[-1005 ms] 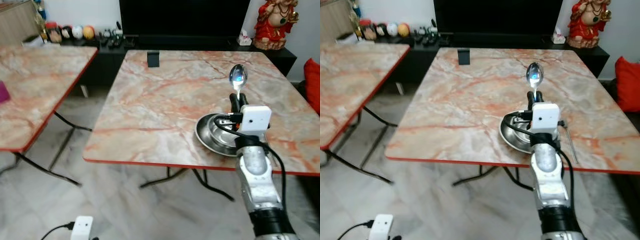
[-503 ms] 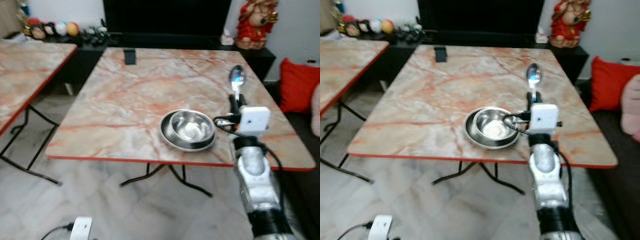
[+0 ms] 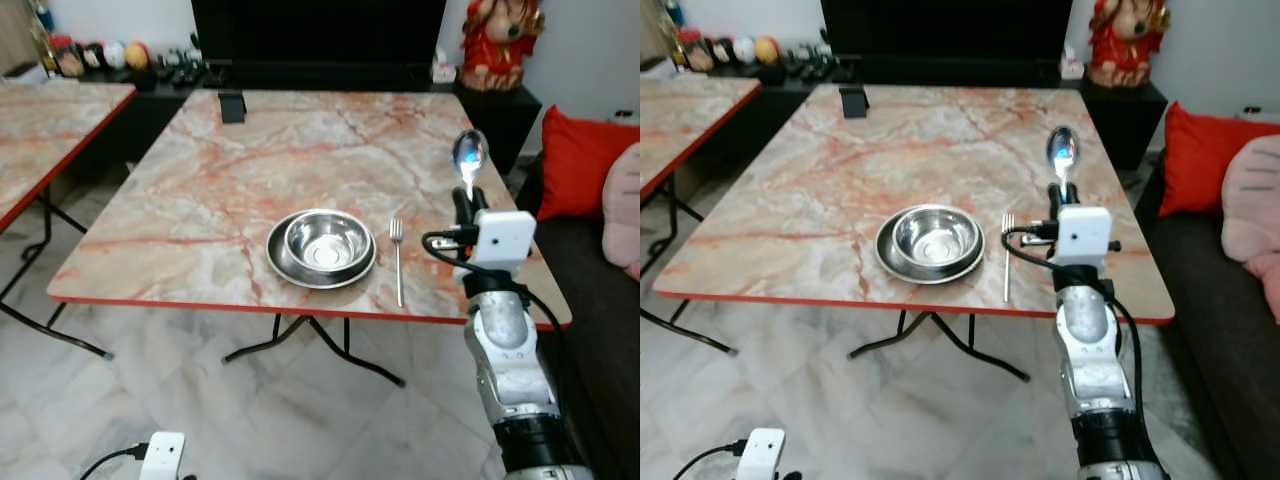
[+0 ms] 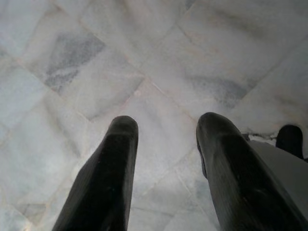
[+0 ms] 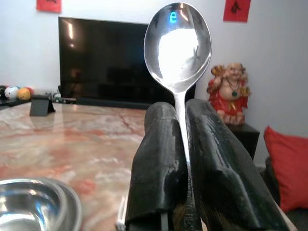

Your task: Setting the table

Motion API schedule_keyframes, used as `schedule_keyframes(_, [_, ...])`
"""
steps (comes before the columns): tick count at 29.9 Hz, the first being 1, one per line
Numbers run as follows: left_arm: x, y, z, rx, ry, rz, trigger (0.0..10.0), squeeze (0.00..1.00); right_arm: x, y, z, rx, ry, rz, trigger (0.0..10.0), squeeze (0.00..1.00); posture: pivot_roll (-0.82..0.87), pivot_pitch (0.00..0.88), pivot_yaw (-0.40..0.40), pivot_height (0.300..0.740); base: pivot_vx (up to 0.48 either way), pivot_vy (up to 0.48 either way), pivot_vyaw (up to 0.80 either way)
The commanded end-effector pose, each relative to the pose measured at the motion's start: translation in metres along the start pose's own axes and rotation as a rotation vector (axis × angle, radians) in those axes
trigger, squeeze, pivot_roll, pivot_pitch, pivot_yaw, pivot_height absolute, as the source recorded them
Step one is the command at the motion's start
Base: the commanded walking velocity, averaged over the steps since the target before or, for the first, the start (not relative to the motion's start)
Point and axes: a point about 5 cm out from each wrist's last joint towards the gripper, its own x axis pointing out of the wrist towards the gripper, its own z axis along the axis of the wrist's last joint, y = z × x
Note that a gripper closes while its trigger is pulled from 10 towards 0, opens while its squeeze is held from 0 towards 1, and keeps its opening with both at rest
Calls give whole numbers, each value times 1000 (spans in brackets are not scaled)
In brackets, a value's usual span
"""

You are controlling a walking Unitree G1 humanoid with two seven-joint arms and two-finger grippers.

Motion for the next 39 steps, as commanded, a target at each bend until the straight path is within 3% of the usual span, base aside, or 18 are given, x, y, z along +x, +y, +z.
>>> schedule_keyframes(1, [-1,2,-3,5,9,5,10000,0,4,-1,4,19,-14,-12,10000,0,-52,0,18,740,0,0,0])
schedule_keyframes(14, [-1,1,-3,-29,11,-3,10000,0,3,-3,3,40,-4,-32,10000,0,-48,0,19,740,0,0,0])
schedule_keyframes(21, [-1,2,-3,-10,9,-2,10000,0,6,-5,-1,53,31,-60,10000,0,-47,0,18,740,0,141,-448])
schedule_keyframes(32, [-1,2,-4,-14,12,-1,10000,0,6,-4,0,64,19,-61,10000,0,-47,0,20,740,0,0,0])
schedule_keyframes(39, [-1,3,-4,-14,10,2,10000,0,6,-5,-2,58,31,-73,10000,0,-45,0,23,740,0,320,-711])
